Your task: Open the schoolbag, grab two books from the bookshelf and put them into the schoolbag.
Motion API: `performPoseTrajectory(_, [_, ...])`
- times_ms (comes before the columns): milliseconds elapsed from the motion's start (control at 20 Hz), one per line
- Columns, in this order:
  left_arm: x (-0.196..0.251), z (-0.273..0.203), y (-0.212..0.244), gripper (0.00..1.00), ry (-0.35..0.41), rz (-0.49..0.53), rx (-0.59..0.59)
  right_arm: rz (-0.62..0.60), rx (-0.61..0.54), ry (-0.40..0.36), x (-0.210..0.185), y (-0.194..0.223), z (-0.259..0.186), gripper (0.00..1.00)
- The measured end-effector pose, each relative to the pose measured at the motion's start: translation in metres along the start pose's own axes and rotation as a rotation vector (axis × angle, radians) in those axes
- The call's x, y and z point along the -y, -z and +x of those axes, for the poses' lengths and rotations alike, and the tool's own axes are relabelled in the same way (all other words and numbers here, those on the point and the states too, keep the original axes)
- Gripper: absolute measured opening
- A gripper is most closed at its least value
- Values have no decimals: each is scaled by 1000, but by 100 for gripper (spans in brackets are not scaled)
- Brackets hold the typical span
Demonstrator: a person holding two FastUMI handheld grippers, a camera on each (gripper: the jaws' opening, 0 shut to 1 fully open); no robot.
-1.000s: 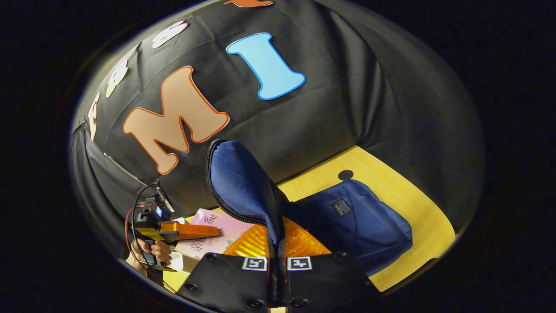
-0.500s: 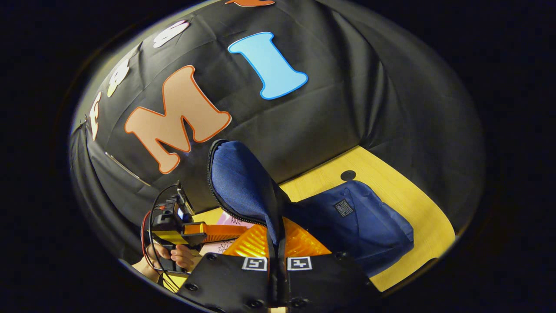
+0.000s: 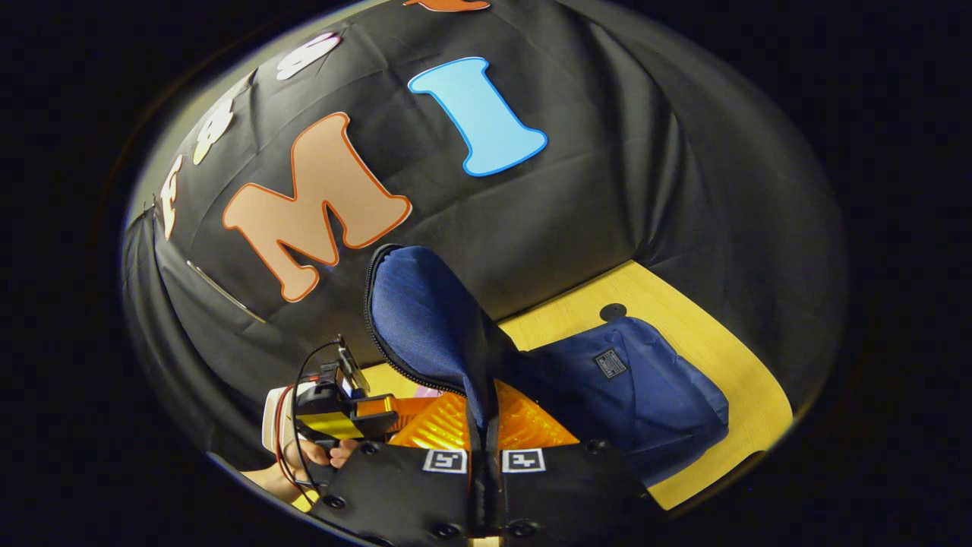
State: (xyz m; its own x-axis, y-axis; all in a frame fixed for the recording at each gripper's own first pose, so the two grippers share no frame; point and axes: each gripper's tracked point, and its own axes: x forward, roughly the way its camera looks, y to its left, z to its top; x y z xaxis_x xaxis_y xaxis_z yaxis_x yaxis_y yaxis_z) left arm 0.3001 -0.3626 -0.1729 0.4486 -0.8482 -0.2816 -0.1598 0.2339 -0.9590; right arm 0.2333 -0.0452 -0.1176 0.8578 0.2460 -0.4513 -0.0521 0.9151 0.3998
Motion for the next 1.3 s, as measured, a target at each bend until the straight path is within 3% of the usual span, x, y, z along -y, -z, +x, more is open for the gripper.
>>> performPoseTrajectory(200, [-4,15,10,36,20,-26,-2,-10,-5,-9,-4,1,2,3])
performPoseTrajectory(650, [-12,21,15,38,-37,-69,-14,5,-10,-10,2,2,3,2])
performPoseTrajectory(800, [-29,15,16,52,-151,-37,-15,13,-17,-6,6,4,3,3])
performPoseTrajectory(900, [-40,9,13,74,-221,34,-6,18,-18,-9,6,5,4,5])
performPoseTrajectory(950, [-38,8,13,70,-244,62,-3,19,-21,-11,7,6,4,3])
performPoseTrajectory(1000, [-38,4,10,75,-270,95,3,24,-21,-13,8,7,3,5])
performPoseTrajectory(1300, [-49,-23,-3,80,-472,331,51,-5,-23,-9,6,12,3,3])
